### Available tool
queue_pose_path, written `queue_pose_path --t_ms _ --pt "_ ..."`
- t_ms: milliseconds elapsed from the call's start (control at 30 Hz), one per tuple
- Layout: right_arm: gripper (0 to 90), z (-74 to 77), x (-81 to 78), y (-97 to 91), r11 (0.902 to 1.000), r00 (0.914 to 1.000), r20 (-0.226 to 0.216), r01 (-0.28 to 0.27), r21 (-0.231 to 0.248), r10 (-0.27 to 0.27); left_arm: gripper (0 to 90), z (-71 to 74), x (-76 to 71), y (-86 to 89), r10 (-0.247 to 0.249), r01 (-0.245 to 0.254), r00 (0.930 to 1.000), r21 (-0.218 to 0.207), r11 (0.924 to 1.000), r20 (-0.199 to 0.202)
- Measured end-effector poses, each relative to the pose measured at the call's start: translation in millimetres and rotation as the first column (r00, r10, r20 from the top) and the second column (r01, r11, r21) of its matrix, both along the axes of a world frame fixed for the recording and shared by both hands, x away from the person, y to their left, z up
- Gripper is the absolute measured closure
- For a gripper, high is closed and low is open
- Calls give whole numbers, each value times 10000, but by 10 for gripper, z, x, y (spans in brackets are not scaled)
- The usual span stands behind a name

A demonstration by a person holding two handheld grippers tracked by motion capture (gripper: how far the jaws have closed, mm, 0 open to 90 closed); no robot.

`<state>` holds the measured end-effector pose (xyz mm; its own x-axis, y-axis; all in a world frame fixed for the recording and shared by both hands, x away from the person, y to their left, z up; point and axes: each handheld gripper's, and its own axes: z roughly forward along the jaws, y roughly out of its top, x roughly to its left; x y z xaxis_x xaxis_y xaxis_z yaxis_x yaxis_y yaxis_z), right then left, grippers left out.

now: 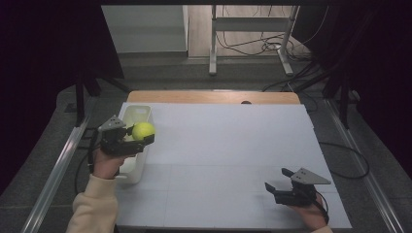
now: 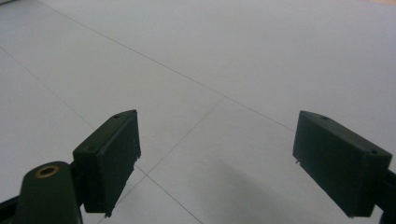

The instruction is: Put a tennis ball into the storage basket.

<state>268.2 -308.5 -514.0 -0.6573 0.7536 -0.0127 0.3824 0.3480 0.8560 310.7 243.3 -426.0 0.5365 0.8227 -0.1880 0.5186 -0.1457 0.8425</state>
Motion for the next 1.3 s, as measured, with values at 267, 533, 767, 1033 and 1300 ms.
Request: queue_pose_path --t_ms 267,533,767,1033,1300 --pt "155 0 0 1 10000 10000 3 0 -7 0 262 -2 -4 75 292 -292 9996 42 9996 21" --pt "155 -3 4 3 10000 10000 -4 2 -26 -2 262 -27 -19 185 607 -607 9981 59 9981 -41" --pt "155 -4 3 4 10000 10000 -3 9 -35 -9 262 -52 -17 274 876 -876 9961 39 9962 -106" --pt "155 -4 3 3 10000 10000 -5 11 -33 -11 262 -86 -5 371 1198 -1198 9925 15 9928 -245" --pt "154 -8 5 6 10000 10000 -24 10 -58 -10 262 -107 1 459 1444 -1444 9889 47 9895 -337"
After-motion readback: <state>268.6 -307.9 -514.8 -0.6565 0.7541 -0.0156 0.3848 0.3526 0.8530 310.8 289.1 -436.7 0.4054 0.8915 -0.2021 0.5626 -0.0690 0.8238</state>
